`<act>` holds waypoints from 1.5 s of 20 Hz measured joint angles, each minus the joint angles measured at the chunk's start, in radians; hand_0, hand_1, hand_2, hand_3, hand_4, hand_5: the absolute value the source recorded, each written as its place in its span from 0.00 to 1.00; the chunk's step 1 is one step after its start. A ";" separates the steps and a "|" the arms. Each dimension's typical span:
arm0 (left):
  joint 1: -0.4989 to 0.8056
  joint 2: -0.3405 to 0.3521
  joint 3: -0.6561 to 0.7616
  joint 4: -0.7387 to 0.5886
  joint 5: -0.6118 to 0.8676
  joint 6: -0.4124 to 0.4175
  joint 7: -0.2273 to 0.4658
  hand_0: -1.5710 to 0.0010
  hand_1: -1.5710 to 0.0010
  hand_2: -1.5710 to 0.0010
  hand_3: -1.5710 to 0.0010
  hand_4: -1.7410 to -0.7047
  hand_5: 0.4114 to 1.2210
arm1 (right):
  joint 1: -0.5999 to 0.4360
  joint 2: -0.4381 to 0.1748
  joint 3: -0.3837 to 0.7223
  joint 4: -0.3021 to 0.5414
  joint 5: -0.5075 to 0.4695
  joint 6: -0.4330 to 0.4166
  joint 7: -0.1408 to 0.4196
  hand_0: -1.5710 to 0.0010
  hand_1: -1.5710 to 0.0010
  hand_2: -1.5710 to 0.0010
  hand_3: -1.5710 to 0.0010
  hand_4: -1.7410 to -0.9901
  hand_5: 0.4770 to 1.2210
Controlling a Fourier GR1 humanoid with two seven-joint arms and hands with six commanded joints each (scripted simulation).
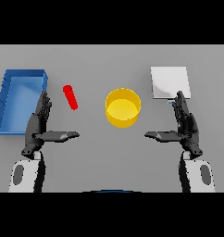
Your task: Pick up the red beaker and tilt it to pour out 1 green nut into yellow bowl. Pick up the yellow bowl and place it on the metallic measuring scale.
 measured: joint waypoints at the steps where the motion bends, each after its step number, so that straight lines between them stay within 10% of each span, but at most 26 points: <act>1: 0.001 0.002 0.002 -0.001 0.002 0.000 -0.001 1.00 1.00 1.00 1.00 0.57 0.23 | -0.001 -0.001 -0.002 0.001 -0.001 -0.001 0.001 1.00 1.00 1.00 1.00 0.76 0.16; 6: 0.006 0.014 0.010 -0.003 0.016 -0.014 -0.002 1.00 1.00 1.00 1.00 0.57 0.23 | -0.013 -0.006 -0.007 0.014 -0.007 0.003 0.009 1.00 1.00 1.00 1.00 0.76 0.16; 8: 0.070 0.068 -0.030 -0.086 -0.037 -0.035 -0.028 1.00 1.00 1.00 1.00 0.56 0.23 | 0.056 -0.059 0.069 -0.040 0.188 -0.056 -0.116 1.00 1.00 1.00 1.00 0.77 0.16; 14: 0.109 0.097 -0.070 -0.150 -0.081 -0.046 0.036 1.00 1.00 1.00 1.00 0.56 0.24 | 0.074 -0.077 0.100 -0.087 0.269 -0.083 -0.071 1.00 1.00 1.00 1.00 0.73 0.16; 30: -0.247 0.076 -0.017 0.324 -0.165 0.006 -0.064 1.00 1.00 1.00 1.00 0.45 0.33 | 0.093 -0.084 0.093 -0.111 0.227 -0.049 -0.104 1.00 1.00 1.00 1.00 0.63 0.21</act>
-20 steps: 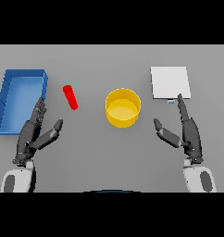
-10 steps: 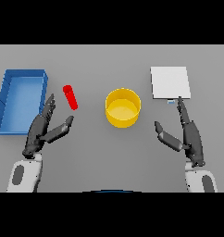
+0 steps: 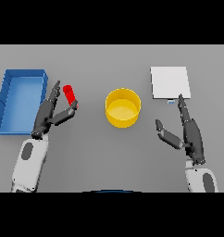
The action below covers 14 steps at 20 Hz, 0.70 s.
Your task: Pick up the red beaker and tilt it to pour out 1 green nut into yellow bowl. Pick up the yellow bowl and place it on the metallic measuring scale.
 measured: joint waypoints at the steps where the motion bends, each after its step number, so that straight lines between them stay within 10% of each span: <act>1: -0.023 -0.003 0.003 0.028 0.002 -0.003 -0.001 1.00 1.00 1.00 1.00 0.44 0.33 | -0.005 0.006 0.001 0.009 -0.004 0.003 0.013 1.00 1.00 1.00 1.00 0.63 0.21; 14: -0.202 -0.026 0.038 0.252 -0.005 0.008 -0.056 1.00 1.00 1.00 1.00 0.41 0.35 | 0.003 -0.001 -0.016 -0.009 -0.027 0.007 0.006 1.00 1.00 1.00 1.00 0.63 0.22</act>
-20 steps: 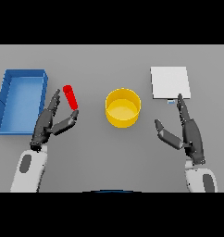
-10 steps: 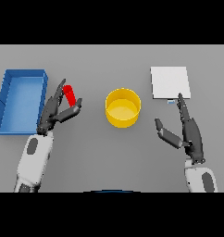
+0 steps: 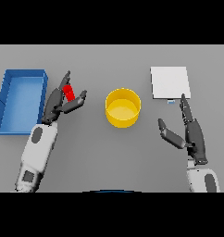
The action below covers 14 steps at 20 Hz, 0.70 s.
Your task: Pick up the red beaker and tilt it to pour out 1 green nut into yellow bowl. Pick up the yellow bowl and place it on the metallic measuring scale.
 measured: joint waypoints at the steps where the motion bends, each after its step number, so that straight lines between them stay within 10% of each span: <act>1: -0.005 -0.004 0.003 0.015 -0.001 0.004 -0.011 1.00 1.00 1.00 1.00 0.40 0.35 | -0.004 0.001 0.005 0.000 0.006 0.000 0.009 1.00 1.00 1.00 1.00 0.64 0.22; 4: -0.038 -0.008 0.030 0.062 0.017 0.009 -0.032 1.00 0.98 0.96 0.98 0.35 0.39 | -0.007 -0.007 0.002 -0.012 0.007 0.000 0.021 1.00 1.00 1.00 1.00 0.64 0.22; 8: -0.075 -0.026 0.072 0.122 0.042 0.045 -0.031 0.58 0.55 0.53 0.54 0.23 0.65 | 0.004 -0.004 0.008 -0.013 0.018 -0.005 0.013 1.00 1.00 1.00 1.00 0.65 0.23; 14: -0.093 -0.020 0.029 0.133 0.006 0.054 -0.034 0.15 0.15 0.14 0.19 0.21 0.91 | 0.014 0.004 0.010 -0.014 0.014 -0.006 0.000 1.00 1.00 1.00 1.00 0.64 0.23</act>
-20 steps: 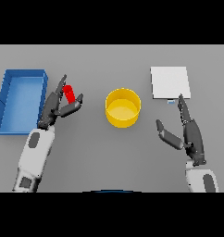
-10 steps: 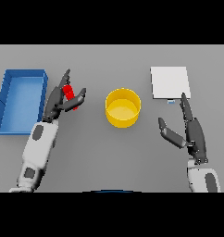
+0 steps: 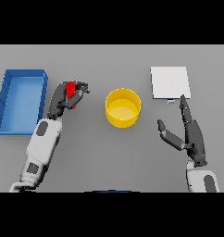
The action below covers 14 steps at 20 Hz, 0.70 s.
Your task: Pick up the red beaker and tilt it to pour out 1 green nut into yellow bowl. Pick up the yellow bowl and place it on the metallic measuring scale.
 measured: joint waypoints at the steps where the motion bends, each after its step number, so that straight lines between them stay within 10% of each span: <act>1: -0.001 -0.007 -0.002 -0.003 -0.005 0.001 0.010 0.12 0.12 0.11 0.16 0.23 0.93 | -0.004 -0.002 -0.007 0.003 -0.006 -0.001 0.014 1.00 1.00 1.00 1.00 0.64 0.23; 9: 0.012 -0.022 0.011 -0.092 0.061 0.053 -0.036 0.02 0.02 0.02 0.03 0.04 0.87 | 0.009 -0.001 -0.001 -0.002 0.008 -0.007 -0.010 1.00 1.00 1.00 1.00 0.64 0.23; 14: 0.004 0.043 -0.103 -0.231 -0.016 0.040 0.065 0.01 0.01 0.01 0.01 0.01 0.88 | -0.003 -0.019 -0.003 0.004 0.011 0.004 -0.010 1.00 1.00 1.00 1.00 0.65 0.25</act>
